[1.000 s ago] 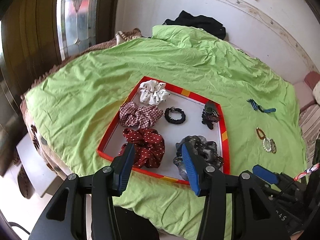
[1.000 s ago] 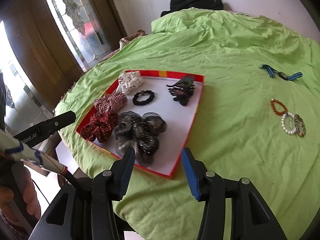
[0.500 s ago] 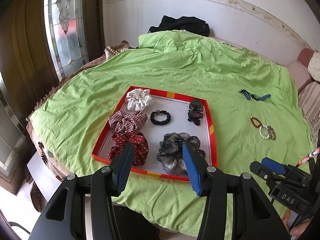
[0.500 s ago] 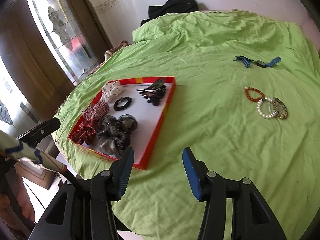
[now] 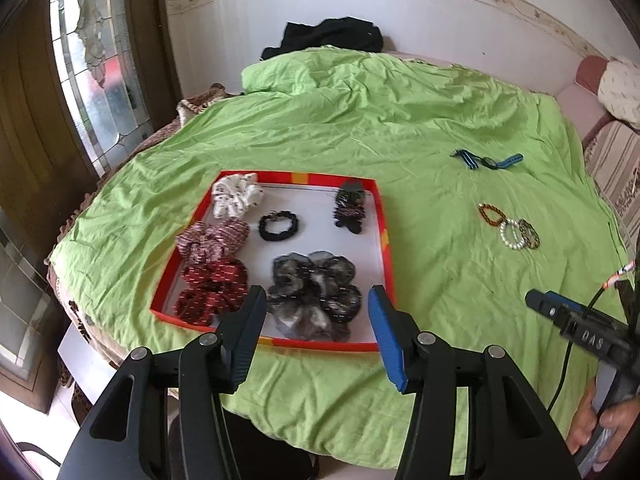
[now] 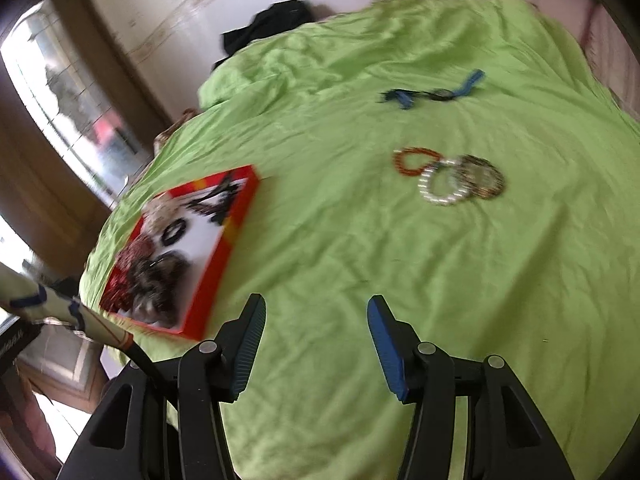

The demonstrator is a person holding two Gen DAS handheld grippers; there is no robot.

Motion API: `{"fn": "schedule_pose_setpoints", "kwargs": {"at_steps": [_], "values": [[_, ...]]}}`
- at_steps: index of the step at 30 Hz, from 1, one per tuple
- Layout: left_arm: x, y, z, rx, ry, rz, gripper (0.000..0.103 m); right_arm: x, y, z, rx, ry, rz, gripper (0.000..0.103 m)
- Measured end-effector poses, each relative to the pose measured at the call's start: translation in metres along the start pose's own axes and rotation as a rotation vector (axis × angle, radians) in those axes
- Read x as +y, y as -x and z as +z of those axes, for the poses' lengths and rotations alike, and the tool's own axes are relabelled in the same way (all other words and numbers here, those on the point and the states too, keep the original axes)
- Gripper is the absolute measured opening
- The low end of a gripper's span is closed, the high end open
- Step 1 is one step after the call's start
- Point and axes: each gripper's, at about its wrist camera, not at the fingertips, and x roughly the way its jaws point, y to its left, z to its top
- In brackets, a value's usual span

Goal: Organize jewelry
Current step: 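Move both open tools toward the bracelets on the sheet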

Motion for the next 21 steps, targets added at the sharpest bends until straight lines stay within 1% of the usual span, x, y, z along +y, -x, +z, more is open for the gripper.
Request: {"fn": "schedule_pose_setpoints", "kwargs": {"at_steps": [8,14,21], "values": [[-0.046,-0.024,0.005,0.053,-0.056,-0.047,0.052,-0.066,0.008,0.007,-0.041,-0.097,-0.096,0.057],[-0.080,-0.047,0.011,0.088,-0.091,-0.082,0.052,-0.102,0.010,0.017,-0.060,-0.117,-0.162,0.057],[-0.106,-0.082,0.017,0.149,-0.080,-0.127,0.052,-0.138,0.011,0.025,-0.064,-0.154,-0.214,0.058]]}}
